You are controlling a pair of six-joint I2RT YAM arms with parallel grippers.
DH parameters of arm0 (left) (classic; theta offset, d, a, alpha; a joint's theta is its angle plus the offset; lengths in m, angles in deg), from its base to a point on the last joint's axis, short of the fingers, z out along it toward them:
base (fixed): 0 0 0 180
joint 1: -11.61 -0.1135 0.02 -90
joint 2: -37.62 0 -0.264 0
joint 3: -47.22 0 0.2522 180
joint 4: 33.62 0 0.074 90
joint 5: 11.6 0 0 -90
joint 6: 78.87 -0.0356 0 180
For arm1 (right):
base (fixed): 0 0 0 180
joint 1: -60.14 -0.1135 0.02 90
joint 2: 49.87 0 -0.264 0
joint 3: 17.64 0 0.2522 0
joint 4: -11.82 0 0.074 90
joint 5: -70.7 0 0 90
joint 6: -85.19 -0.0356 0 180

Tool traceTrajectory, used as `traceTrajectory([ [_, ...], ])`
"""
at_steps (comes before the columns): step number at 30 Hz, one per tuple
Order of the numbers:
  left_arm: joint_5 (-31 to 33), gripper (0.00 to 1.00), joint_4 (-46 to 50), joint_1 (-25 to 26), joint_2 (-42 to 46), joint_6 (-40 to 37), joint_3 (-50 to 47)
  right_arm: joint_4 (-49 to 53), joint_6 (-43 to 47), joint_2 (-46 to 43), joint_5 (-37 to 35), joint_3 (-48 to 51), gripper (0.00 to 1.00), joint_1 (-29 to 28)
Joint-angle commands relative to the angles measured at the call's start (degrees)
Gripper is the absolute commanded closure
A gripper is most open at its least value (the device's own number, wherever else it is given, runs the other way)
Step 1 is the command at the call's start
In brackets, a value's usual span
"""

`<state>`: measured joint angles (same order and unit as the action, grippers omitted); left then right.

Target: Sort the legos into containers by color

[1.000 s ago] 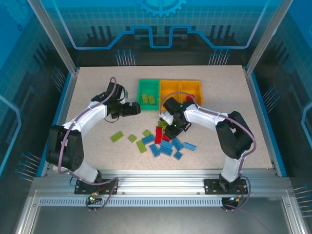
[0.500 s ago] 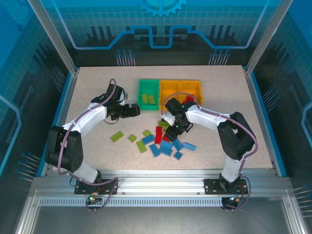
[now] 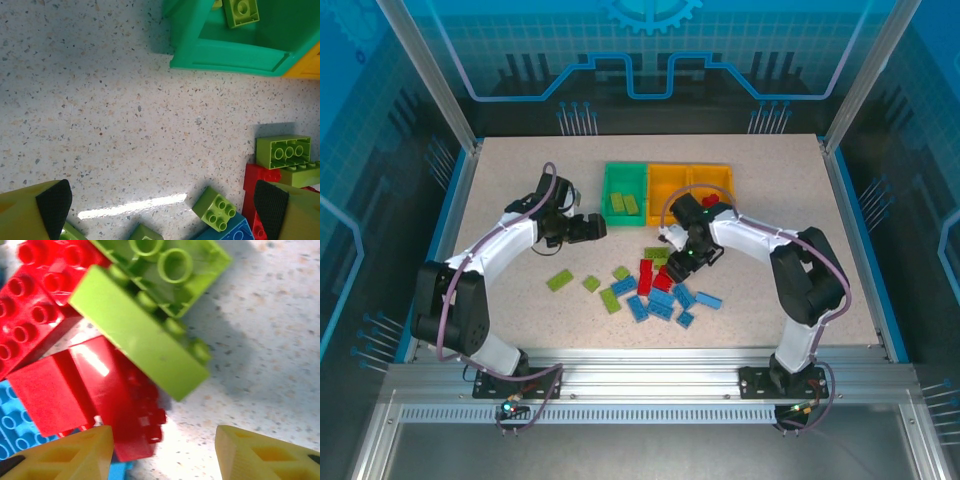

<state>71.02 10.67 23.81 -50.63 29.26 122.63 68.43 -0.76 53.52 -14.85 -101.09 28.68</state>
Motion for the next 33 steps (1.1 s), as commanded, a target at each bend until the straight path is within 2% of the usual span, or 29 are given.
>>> traceTrajectory([
  [1, -0.7, 0.02, -0.4, -0.4, 1.2, 1.3, -0.8, 0.5, -0.2, -2.3, 2.5, 0.8, 0.43, 0.5],
  [10, -0.8, 0.02, -0.8, -0.5, 1.5, 1.6, -1.3, 0.1, 2.9, -3.2, 3.2, 2.2, 0.44, -1.4],
  [26, -0.4, 0.02, -0.8, -0.4, 2.2, 1.5, -2.5, 0.6, 4.1, 1.1, 1.1, 0.1, 0.46, -3.7],
  [33, -0.2, 0.02, -0.4, -0.6, 2.3, 1.6, -2.9, 0.9, 3.5, 3.6, -0.5, -2.1, 0.54, -3.9],
])
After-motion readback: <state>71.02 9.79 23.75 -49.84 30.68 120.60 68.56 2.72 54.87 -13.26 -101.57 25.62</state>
